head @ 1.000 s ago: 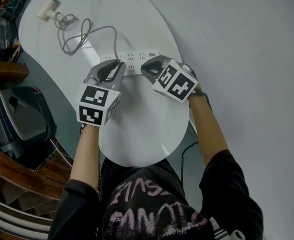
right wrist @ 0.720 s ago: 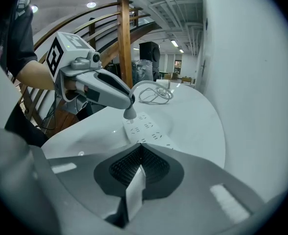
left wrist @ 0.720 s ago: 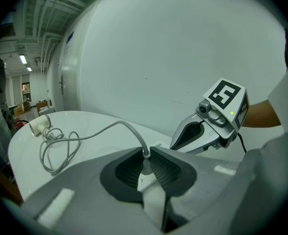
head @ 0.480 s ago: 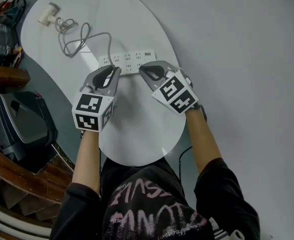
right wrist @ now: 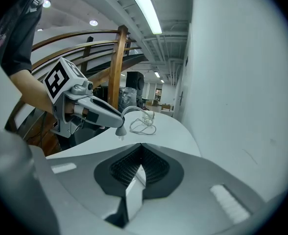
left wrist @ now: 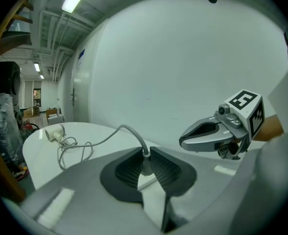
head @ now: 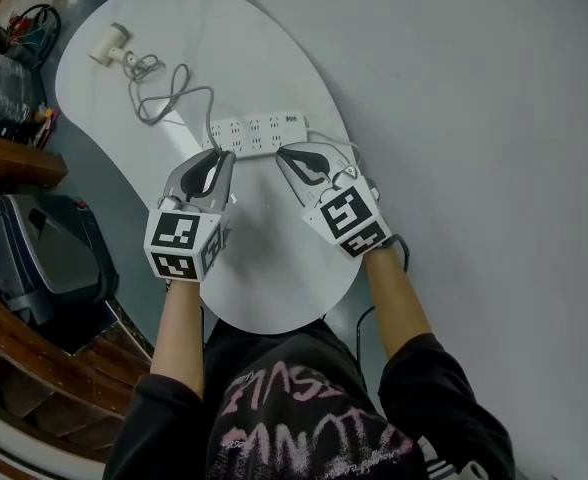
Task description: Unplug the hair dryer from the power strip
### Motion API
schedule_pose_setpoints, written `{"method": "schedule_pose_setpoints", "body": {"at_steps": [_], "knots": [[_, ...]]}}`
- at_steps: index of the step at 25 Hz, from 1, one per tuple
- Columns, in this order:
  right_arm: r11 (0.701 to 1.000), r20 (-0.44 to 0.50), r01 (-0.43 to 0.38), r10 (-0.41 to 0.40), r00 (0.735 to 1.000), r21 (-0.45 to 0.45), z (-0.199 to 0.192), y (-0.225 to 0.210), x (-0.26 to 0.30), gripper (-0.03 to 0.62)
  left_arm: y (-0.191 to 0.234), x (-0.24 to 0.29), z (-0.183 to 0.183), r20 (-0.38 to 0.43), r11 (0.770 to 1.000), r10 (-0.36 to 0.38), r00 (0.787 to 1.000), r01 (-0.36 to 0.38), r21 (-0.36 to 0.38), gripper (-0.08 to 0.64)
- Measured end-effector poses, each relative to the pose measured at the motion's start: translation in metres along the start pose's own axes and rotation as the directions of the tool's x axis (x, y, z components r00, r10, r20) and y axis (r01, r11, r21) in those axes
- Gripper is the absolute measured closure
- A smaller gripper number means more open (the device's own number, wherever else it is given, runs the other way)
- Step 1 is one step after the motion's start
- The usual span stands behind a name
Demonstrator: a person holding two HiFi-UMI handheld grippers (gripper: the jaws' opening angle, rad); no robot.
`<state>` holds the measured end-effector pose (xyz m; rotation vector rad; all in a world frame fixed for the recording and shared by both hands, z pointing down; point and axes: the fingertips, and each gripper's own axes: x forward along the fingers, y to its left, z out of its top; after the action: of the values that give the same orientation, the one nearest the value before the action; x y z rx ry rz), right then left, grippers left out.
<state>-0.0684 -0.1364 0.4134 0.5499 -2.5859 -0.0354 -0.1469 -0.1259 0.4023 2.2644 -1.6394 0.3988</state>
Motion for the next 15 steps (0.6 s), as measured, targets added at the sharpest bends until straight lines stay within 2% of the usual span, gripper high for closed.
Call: {"method": "schedule_pose_setpoints", "body": {"at_steps": [6,15], "knots": [[0.998,0.062,0.059,-0.059,0.996,0.003,0.022,0.000,-0.021,0.568,-0.002,-0.022,0.018,0.061,1.000,0.023,0.998,-0.024,0.004,0.503],[0.996,0.127,0.081,-0.078,0.989,-0.020,0.053,0.005,-0.044,0.568,-0.007,-0.051,0.038,0.114,0.998,0.061,0.992,-0.062,0.004,0.502]]}}
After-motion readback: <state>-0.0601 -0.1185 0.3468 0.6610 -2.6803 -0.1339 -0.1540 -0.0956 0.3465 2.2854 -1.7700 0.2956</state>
